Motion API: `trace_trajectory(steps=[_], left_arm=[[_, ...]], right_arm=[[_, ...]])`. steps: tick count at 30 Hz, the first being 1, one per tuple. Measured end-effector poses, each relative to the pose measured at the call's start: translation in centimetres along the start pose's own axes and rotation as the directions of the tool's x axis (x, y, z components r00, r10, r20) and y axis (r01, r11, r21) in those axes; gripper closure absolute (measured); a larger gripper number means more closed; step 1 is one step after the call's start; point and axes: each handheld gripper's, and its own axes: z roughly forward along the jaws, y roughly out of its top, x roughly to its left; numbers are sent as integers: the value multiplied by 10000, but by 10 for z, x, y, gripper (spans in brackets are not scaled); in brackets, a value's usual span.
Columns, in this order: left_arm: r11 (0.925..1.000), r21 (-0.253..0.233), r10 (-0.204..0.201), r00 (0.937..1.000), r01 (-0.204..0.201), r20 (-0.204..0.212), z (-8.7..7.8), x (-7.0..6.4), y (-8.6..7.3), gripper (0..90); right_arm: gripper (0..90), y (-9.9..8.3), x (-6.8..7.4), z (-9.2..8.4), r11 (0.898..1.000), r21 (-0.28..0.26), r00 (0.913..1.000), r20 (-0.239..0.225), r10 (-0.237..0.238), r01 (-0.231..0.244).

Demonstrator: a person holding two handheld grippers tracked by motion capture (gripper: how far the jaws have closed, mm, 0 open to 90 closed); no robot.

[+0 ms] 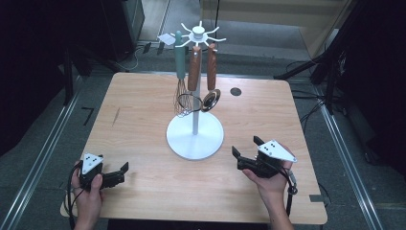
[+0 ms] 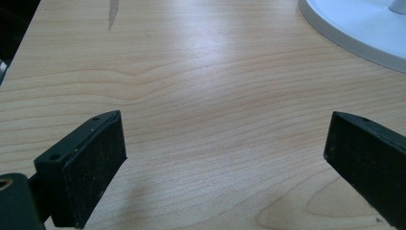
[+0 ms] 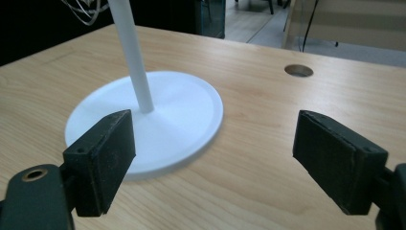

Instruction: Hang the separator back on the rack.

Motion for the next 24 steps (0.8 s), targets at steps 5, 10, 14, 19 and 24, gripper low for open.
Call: trace_trajectory(steps=[5, 10, 14, 19, 24], left_arm=[[10000, -21, -20, 10000, 20, 16, 0, 0, 0, 9], [10000, -16, -18, 10000, 18, 0, 0, 0, 0, 9], [10000, -26, -31, 10000, 31, 25, 0, 0, 0, 9], [10000, 6, -14, 10000, 14, -2, 0, 0, 0, 9], [10000, -14, -35, 10000, 35, -12, 0, 0, 0, 9]], right_arm=[[152, -16, -9, -3, 9993, 347, 9997, 210, 97, -104], [152, -27, -16, -8, 9985, 464, 9993, 253, 281, -293], [151, -34, -23, -13, 9978, 574, 9987, 419, 303, -327], [151, -44, -34, -21, 9964, 697, 9970, 636, 443, -487], [152, -52, -43, -29, 9948, 815, 9950, 844, 537, -607]])
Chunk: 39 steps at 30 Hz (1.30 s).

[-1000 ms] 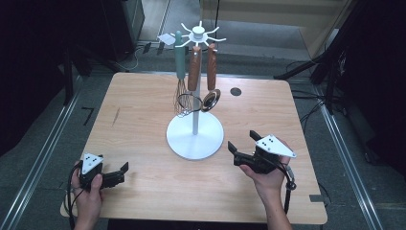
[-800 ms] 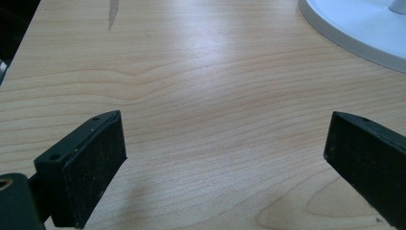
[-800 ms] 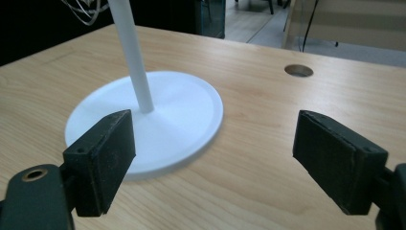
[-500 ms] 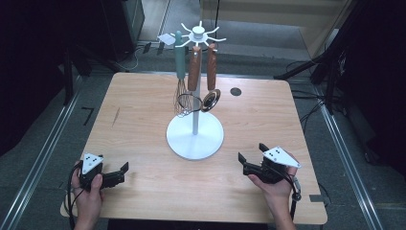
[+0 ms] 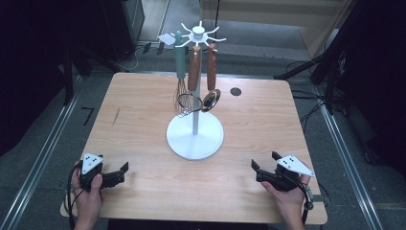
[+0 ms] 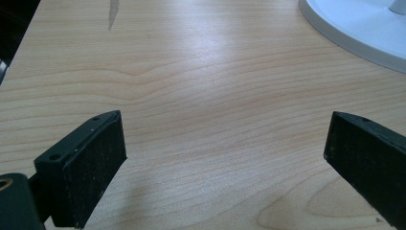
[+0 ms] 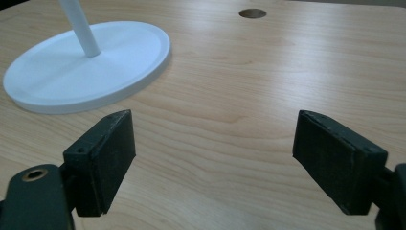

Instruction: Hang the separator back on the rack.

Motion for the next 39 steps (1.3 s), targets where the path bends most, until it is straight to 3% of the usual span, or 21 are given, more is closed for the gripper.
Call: trace_trajectory(steps=[8, 13, 18, 26, 31, 39], left_arm=[[10000, -2, 13, 10000, -13, 9, 0, 0, 0, 9], [10000, -15, 13, 10000, -13, 24, 0, 0, 0, 9], [10000, -14, -23, 10000, 23, 8, 0, 0, 0, 9], [9999, -28, -131, 9999, 131, 54, 0, 1, 0, 9], [9999, -25, -130, 9999, 130, 63, 0, 1, 0, 9], [9999, -29, -122, 9999, 122, 60, 0, 1, 0, 9]], right_arm=[[152, -11, -17, -13, 9998, 128, 9991, 404, 144, -149], [154, -16, -30, -24, 9987, 98, 9953, 838, 490, -500], [154, -23, -41, -34, 9986, 149, 9930, 1080, 479, -498], [154, -34, -56, -46, 9985, 302, 9862, 1605, 409, -464], [155, -44, -74, -59, 9960, 167, 9763, 2001, 821, -872], [156, -49, -82, -63, 9957, 148, 9704, 2258, 860, -916]])
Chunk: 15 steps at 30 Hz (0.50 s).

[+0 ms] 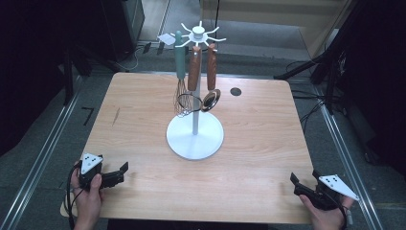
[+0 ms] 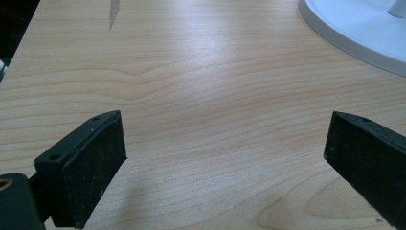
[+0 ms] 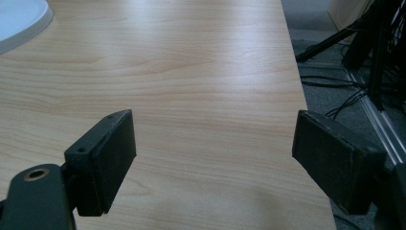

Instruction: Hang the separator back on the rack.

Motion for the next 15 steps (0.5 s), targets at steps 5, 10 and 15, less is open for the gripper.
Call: trace_trajectory(steps=[5, 10, 15], left_arm=[[10000, 10, 9, 10000, -9, 15, 0, 0, 0, 9], [10000, 11, 20, 10000, -20, 33, 0, 0, 0, 9], [10000, -3, 18, 10000, -18, 42, 0, 0, 0, 9]], right_arm=[[156, -1, -3, 0, 10000, 3, 10000, 58, 42, -42], [157, -1, -6, -1, 9998, -22, 9998, 91, 181, -180], [156, -1, -6, -1, 9997, 0, 9996, 97, 257, -257]])
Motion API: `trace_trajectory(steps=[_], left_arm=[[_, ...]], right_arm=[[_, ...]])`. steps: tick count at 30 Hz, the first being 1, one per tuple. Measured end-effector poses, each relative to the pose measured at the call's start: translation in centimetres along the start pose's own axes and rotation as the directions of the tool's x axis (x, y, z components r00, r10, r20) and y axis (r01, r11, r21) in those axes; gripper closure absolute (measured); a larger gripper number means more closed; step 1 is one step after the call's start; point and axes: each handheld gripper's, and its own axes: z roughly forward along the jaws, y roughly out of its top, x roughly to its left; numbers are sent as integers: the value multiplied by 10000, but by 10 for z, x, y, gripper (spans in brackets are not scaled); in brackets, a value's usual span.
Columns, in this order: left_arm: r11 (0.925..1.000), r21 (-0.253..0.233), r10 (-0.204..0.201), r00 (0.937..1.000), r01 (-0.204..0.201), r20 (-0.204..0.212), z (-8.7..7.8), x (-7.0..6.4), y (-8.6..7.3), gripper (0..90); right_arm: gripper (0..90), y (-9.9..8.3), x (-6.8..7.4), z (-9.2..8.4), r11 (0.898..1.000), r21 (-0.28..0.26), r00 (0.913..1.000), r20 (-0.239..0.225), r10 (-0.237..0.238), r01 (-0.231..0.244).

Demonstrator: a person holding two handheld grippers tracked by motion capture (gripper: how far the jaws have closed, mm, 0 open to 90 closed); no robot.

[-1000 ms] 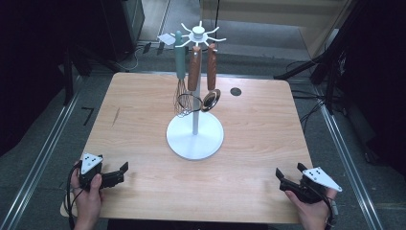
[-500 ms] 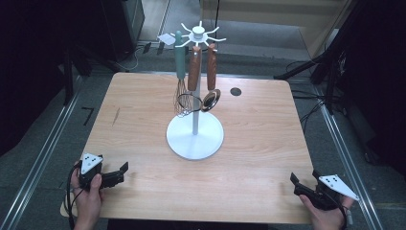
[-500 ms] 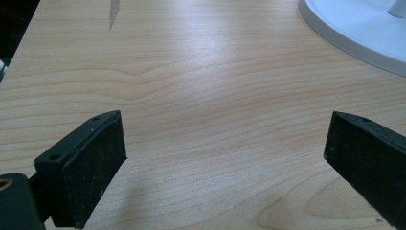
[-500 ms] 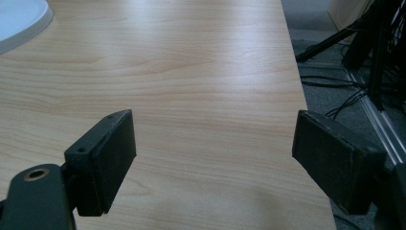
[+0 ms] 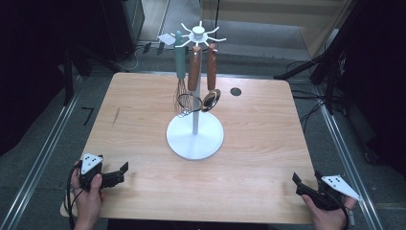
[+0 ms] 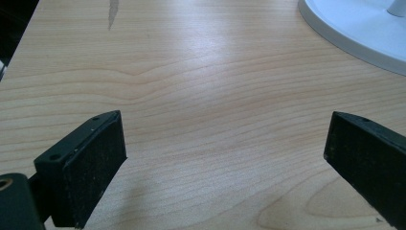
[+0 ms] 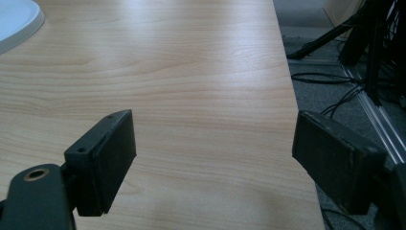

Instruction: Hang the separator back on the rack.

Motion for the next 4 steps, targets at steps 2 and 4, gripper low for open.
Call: trace_trajectory(steps=[2, 4], left_arm=[[10000, 16, 2, 10000, -2, -18, 0, 0, 0, 9], [10000, 35, 17, 10000, -17, -33, 0, 0, 0, 9]], right_arm=[[156, 0, 0, 0, 10000, -5, 10000, 15, 33, -33], [155, 0, 0, 0, 10000, 15, 10000, 40, 37, -37]])
